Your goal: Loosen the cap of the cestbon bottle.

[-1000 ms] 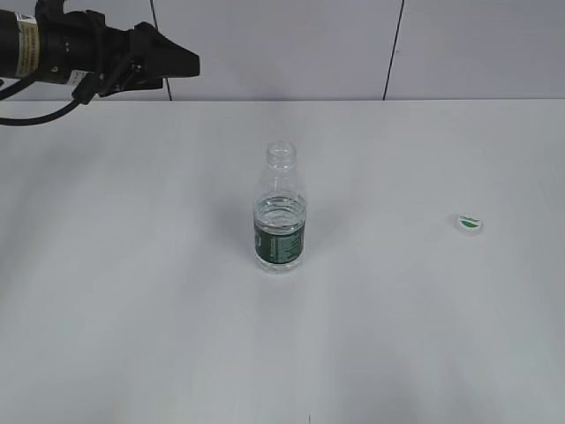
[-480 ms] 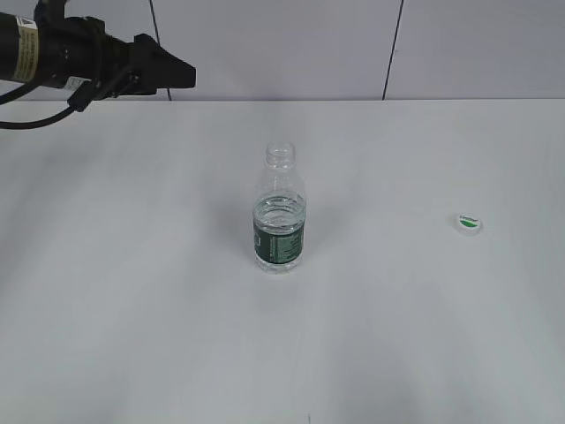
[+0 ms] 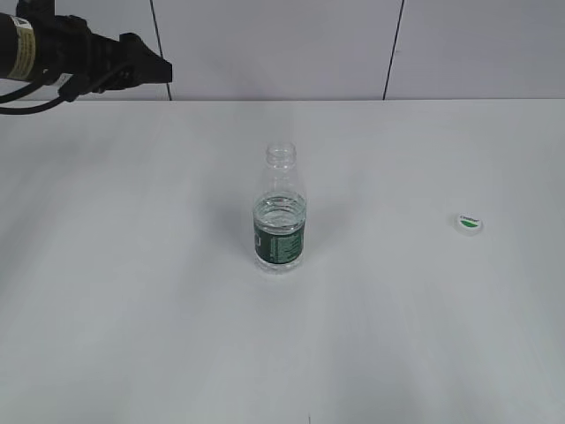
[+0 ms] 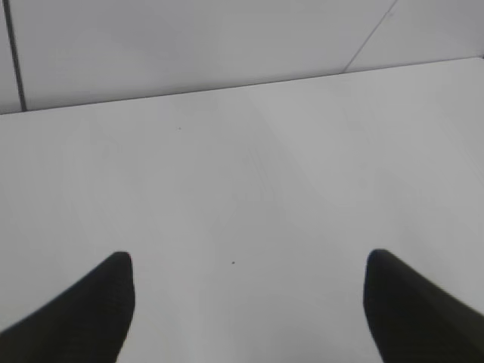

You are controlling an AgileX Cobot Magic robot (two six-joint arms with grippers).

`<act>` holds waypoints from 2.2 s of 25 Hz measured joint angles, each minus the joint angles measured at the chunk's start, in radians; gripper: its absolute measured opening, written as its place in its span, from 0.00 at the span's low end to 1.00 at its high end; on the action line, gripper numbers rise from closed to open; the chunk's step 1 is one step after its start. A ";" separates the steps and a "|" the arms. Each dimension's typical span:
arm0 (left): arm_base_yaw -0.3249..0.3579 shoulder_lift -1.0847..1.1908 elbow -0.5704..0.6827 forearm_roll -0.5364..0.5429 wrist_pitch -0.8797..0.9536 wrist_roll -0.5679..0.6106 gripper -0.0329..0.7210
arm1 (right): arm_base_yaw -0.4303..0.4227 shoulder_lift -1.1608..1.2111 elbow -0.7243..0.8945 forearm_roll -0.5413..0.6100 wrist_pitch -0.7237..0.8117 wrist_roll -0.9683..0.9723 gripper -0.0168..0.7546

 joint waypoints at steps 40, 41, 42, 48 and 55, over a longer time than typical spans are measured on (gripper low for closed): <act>0.001 -0.001 0.000 0.029 0.419 -0.115 0.68 | -0.208 -0.037 0.000 0.002 0.000 0.001 0.59; 0.001 -0.001 0.000 0.030 0.415 -0.115 0.68 | -0.208 -0.037 0.000 0.002 0.000 0.001 0.59; 0.001 -0.001 0.000 0.030 0.409 -0.115 0.68 | -0.208 -0.037 0.000 0.002 0.000 0.001 0.59; 0.006 -0.001 0.000 0.031 0.355 -0.115 0.68 | -0.208 -0.037 0.000 0.002 0.000 0.001 0.59; 0.027 -0.042 0.001 -0.143 0.410 0.123 0.68 | -0.208 -0.037 0.000 0.002 0.000 0.001 0.59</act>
